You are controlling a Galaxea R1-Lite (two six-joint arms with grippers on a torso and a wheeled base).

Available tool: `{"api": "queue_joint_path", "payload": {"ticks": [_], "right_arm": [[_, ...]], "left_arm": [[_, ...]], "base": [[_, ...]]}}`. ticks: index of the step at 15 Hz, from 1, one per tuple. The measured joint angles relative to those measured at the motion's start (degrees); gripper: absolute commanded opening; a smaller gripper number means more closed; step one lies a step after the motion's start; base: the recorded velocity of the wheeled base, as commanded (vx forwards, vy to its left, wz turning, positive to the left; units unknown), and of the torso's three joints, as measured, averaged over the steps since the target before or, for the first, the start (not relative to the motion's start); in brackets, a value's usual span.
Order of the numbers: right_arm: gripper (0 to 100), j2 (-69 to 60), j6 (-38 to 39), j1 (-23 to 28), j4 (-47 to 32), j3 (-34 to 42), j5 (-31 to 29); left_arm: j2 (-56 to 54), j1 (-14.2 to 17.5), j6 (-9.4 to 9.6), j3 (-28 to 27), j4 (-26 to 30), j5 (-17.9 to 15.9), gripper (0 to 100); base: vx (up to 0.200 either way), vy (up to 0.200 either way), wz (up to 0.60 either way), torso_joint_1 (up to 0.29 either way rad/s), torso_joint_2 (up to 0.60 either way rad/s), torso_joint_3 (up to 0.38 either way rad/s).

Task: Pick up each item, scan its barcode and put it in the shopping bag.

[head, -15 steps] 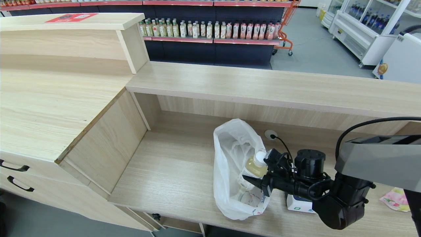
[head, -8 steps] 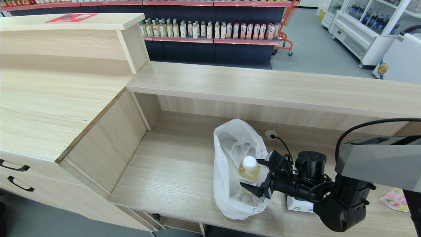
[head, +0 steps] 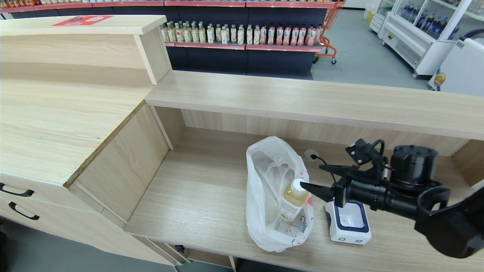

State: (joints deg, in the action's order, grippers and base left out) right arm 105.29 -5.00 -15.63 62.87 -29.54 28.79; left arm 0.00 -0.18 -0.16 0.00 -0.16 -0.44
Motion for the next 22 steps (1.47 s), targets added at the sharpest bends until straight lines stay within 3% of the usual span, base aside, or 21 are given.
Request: {"api": "queue_joint_path", "payload": {"ticks": [3, 5, 7, 9, 11, 13, 17, 22], "right_arm": [[100, -15.74, 4.49, 4.89, -20.91, -0.65, -1.91], [100, -24.50, 5.53, 13.04, -38.21, -2.40, -3.25], [100, -30.24, 5.97, 21.74, -48.14, -4.13, -4.24], [100, -34.23, 6.17, 27.37, -50.91, -4.06, -4.39], [100, -37.49, 6.33, 29.76, -51.24, -1.63, -4.36], [100, -39.33, 6.25, 30.40, -51.43, 0.07, -4.85], [100, -39.39, 6.36, 31.72, -51.52, -0.12, -8.22], [100, -39.39, 9.86, 32.46, -56.91, -1.08, -8.59]], "left_arm": [[0.00, 0.00, 0.00, 0.00, 0.00, 0.00, 100], [0.00, 0.00, 0.00, 0.00, 0.00, 0.00, 100], [0.00, 0.00, 0.00, 0.00, 0.00, 0.00, 100], [0.00, 0.00, 0.00, 0.00, 0.00, 0.00, 100], [0.00, 0.00, -0.05, 0.00, 0.00, 0.00, 100], [0.00, -0.02, -0.24, 0.00, 0.00, -0.02, 100], [0.00, -0.02, -0.50, 0.00, 0.00, 0.01, 100], [0.00, -0.02, -1.45, 0.00, 0.02, 0.23, 100]], "base": [[0.000, 0.000, 0.00, 0.000, 0.00, 0.000], [0.000, 0.000, 0.00, 0.000, 0.00, 0.000], [0.000, 0.000, 0.00, 0.000, 0.00, 0.000], [0.000, 0.000, 0.00, 0.000, 0.00, 0.000], [0.000, 0.000, 0.00, 0.000, 0.00, 0.000], [0.000, 0.000, 0.00, 0.000, 0.00, 0.000], [0.000, -0.200, 0.00, 0.000, 0.00, -0.001], [-0.200, -0.200, 0.00, 0.007, 0.00, 0.001]]}}
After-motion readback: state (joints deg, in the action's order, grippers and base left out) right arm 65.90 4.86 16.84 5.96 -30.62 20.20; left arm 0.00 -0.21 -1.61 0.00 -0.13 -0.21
